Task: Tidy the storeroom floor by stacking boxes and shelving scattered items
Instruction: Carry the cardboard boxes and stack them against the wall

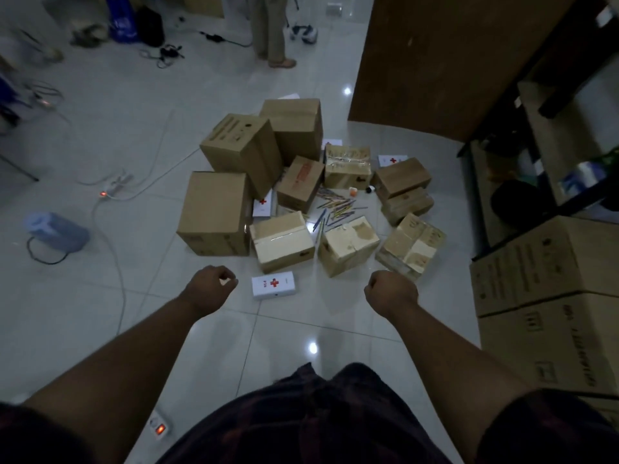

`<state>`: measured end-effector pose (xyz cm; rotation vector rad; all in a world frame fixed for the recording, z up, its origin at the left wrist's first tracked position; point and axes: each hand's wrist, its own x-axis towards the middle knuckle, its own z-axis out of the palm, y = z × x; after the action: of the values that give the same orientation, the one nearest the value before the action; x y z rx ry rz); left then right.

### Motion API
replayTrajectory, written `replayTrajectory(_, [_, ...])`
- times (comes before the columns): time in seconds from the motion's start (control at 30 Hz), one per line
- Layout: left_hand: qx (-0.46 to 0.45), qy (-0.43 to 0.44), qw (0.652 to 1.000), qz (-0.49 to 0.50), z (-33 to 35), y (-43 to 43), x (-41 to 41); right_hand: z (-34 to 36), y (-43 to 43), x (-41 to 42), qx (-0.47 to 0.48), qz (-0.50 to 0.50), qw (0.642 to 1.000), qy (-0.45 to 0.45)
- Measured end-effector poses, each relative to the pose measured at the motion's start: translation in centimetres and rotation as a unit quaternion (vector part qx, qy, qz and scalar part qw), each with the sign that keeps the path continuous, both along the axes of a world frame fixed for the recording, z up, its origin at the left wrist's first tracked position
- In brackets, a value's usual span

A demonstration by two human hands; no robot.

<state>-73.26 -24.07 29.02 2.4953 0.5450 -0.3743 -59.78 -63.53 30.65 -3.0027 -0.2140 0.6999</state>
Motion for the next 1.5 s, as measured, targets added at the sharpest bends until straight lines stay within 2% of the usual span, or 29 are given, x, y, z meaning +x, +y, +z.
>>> replayTrajectory(0.2, [-0.018,-0.024,0.999,0.033,-0.3,5.6,5.8,-1.5,5.6,5.1,-0.011,-0.026,0.999,0.018])
replayTrajectory(0.37, [-0.047,-0.026,0.998,0.035,-0.6,10.6,13.0,-3.1,10.6,12.8,-0.015,-0.044,0.999,0.022])
replayTrajectory(0.6, [-0.005,-0.006,1.000,0.018,-0.4,20.5,21.6,-2.7,20.2,24.0,0.020,-0.076,0.996,0.041])
replayTrajectory(0.77, [0.011,0.002,1.000,0.003,0.2,26.2,27.7,-1.3,26.7,28.4,0.065,-0.104,0.992,0.034])
replayTrajectory(0.93, [0.018,0.006,0.999,-0.029,-1.5,33.1,34.1,-2.0,32.2,29.6,0.126,-0.180,0.975,0.043])
replayTrajectory(1.1, [0.000,0.030,0.992,-0.125,-3.9,41.6,41.3,-4.1,39.1,29.0,0.143,-0.274,0.950,0.052])
replayTrajectory(1.3, [-0.028,0.085,0.967,-0.240,-5.3,51.9,47.3,-5.9,50.0,25.1,0.161,-0.431,0.887,0.033])
replayTrajectory(1.37, [-0.038,0.097,0.963,-0.248,-5.1,54.4,48.2,-6.3,53.1,23.7,0.173,-0.456,0.872,0.048])
replayTrajectory(1.5, [-0.061,0.112,0.967,-0.222,-5.2,59.1,48.8,-6.9,59.3,21.4,0.164,-0.460,0.870,0.070])
